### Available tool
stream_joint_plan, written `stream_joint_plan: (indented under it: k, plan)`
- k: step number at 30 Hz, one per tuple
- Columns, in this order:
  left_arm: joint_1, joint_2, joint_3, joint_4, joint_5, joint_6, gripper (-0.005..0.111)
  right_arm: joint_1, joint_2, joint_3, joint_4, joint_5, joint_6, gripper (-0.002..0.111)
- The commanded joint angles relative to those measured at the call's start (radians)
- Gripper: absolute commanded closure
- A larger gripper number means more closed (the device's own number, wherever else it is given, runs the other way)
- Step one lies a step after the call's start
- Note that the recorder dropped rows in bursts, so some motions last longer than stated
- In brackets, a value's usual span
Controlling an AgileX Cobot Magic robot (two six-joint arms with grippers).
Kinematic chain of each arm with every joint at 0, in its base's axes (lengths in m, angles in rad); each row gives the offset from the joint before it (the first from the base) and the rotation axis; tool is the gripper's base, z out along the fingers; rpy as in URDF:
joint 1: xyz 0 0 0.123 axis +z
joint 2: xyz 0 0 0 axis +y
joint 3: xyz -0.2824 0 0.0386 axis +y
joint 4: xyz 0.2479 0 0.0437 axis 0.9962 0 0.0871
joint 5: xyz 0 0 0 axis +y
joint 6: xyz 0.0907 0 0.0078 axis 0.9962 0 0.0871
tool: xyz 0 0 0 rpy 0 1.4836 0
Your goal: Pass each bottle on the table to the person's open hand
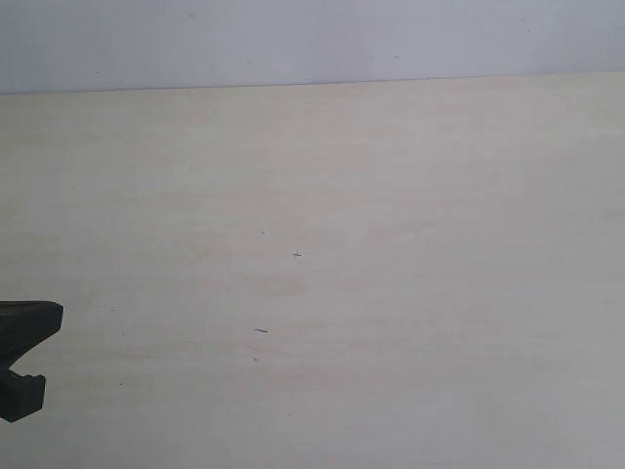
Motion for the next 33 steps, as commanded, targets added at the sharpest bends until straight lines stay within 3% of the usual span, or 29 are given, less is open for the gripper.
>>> stream_joint_plan:
  k: [1, 11, 15, 26, 33]
  plan:
    - [0.003, -0.006, 0.0, 0.002, -0.003, 0.0, 0.107, -0.001, -0.039, 0.003, 0.026, -0.032, 0.037, 0.108]
    - [0.003, -0.006, 0.0, 0.002, -0.003, 0.0, 0.107, -0.001, -0.126, 0.003, 0.028, -0.044, 0.099, 0.108]
    - [0.003, -0.006, 0.0, 0.002, -0.003, 0.0, 0.107, -0.001, -0.198, 0.044, 0.032, -0.159, 0.157, 0.108]
    - [0.003, -0.006, 0.0, 0.002, -0.003, 0.0, 0.107, -0.032, -0.504, 0.36, 0.024, -0.549, 0.125, 0.108]
    - [0.003, -0.006, 0.0, 0.002, -0.003, 0.0, 0.107, -0.119, -0.663, 0.518, 0.017, -0.642, 0.038, 0.108]
